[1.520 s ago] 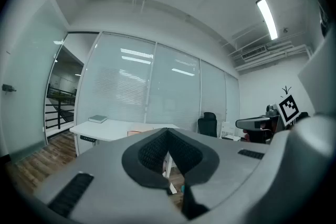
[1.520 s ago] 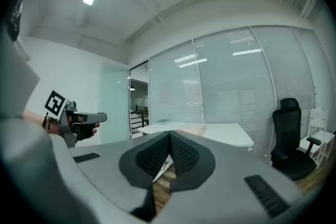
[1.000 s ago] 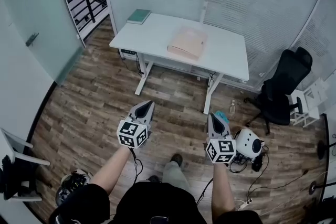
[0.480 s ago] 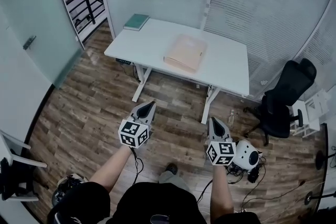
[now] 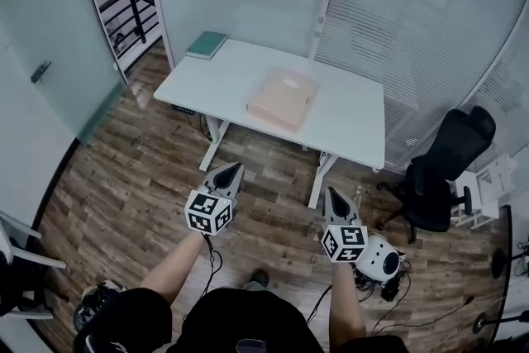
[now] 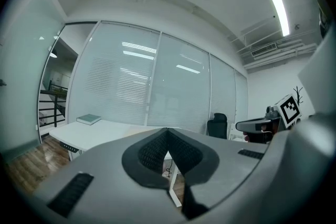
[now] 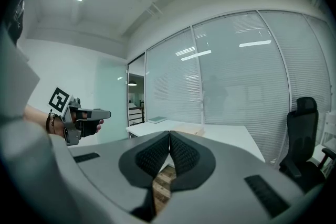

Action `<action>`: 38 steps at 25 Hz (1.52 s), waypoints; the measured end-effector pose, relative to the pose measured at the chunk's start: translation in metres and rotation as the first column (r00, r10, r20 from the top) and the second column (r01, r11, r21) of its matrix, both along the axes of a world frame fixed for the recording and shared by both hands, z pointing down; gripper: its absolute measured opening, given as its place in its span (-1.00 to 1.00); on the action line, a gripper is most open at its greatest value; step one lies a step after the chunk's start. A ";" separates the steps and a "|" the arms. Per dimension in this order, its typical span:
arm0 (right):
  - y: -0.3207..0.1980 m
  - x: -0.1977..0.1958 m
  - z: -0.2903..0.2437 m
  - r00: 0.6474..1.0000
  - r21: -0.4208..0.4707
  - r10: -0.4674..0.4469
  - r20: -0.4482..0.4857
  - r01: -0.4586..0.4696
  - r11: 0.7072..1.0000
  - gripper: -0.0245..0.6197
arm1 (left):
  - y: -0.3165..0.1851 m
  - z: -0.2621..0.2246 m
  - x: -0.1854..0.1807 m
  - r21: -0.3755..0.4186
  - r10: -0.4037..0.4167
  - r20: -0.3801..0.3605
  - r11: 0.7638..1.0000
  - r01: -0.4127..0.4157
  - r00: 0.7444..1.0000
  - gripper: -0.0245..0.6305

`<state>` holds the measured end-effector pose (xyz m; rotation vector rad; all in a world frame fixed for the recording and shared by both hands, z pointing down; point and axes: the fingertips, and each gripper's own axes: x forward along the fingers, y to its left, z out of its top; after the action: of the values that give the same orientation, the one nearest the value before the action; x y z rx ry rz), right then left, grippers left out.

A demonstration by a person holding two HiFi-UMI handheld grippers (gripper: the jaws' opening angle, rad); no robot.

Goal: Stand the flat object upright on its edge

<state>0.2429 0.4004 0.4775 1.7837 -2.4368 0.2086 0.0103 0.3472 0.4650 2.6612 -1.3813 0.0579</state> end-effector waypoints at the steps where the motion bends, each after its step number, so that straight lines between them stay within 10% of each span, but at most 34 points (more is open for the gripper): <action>1: -0.003 0.000 0.000 1.000 0.002 -0.004 -0.003 0.004 1.000 -0.86 | -0.003 0.001 0.002 -0.001 -0.001 0.000 1.000 0.001 1.000 -0.86; 19: -0.055 -0.008 0.013 0.999 -0.014 -0.050 0.002 0.050 0.999 -0.86 | -0.047 0.013 0.012 -0.003 -0.003 0.023 1.000 0.003 1.000 -0.86; 38: -0.223 -0.013 0.028 0.999 -0.062 0.002 -0.034 -0.004 0.998 -0.86 | -0.224 0.032 0.001 -0.038 0.057 0.028 0.998 -0.056 0.998 -0.86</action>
<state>0.2297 0.1776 0.5055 1.7504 -2.3781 0.2485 0.0112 0.1235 0.4968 2.6796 -1.2997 0.1275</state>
